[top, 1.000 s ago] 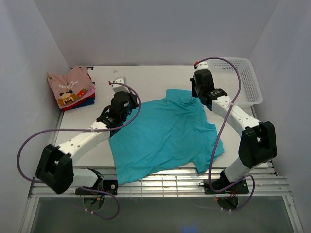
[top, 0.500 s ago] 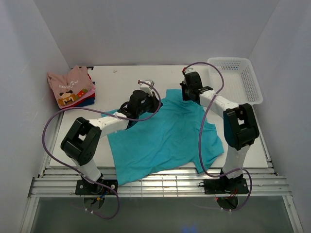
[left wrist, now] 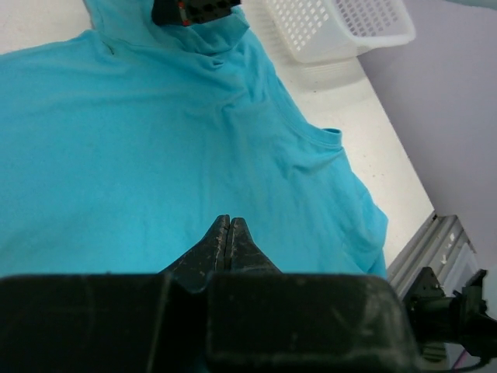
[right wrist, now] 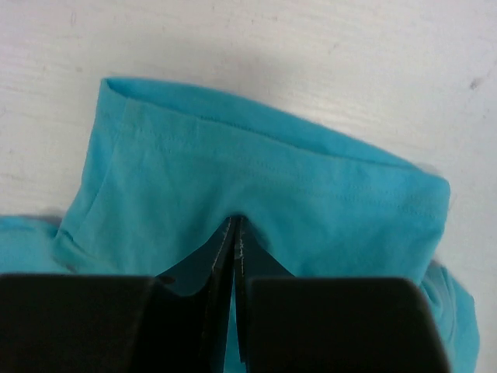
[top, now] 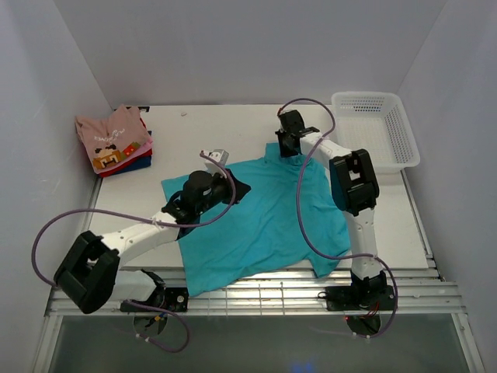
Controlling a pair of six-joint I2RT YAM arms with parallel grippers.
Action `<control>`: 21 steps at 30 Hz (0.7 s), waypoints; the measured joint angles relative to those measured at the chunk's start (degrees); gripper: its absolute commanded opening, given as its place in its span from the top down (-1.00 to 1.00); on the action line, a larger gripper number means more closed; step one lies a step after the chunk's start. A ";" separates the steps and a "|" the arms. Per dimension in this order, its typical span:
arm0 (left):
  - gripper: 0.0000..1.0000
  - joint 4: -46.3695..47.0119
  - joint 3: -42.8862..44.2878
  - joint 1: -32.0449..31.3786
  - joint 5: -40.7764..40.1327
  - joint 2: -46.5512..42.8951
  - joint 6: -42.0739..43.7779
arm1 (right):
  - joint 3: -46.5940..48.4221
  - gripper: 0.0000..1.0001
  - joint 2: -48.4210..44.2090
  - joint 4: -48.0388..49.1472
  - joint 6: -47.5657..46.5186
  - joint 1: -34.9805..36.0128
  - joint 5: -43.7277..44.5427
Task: Fold and stack the t-shirts
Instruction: Flatten out the tshirt
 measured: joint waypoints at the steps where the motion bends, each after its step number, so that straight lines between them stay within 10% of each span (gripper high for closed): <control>1: 1.00 -0.15 -1.40 -0.07 -0.15 -2.47 -0.28 | 2.78 0.84 1.81 -1.31 -0.04 0.00 -0.02; 9: 1.00 -4.50 -6.08 -0.22 -3.26 -19.17 -2.32 | 32.37 0.85 18.73 -11.47 -2.62 0.00 -2.43; 21: 1.00 -12.48 -6.27 -0.24 -8.98 -23.39 -2.89 | 32.26 0.79 19.78 -5.84 -4.59 -3.32 -14.27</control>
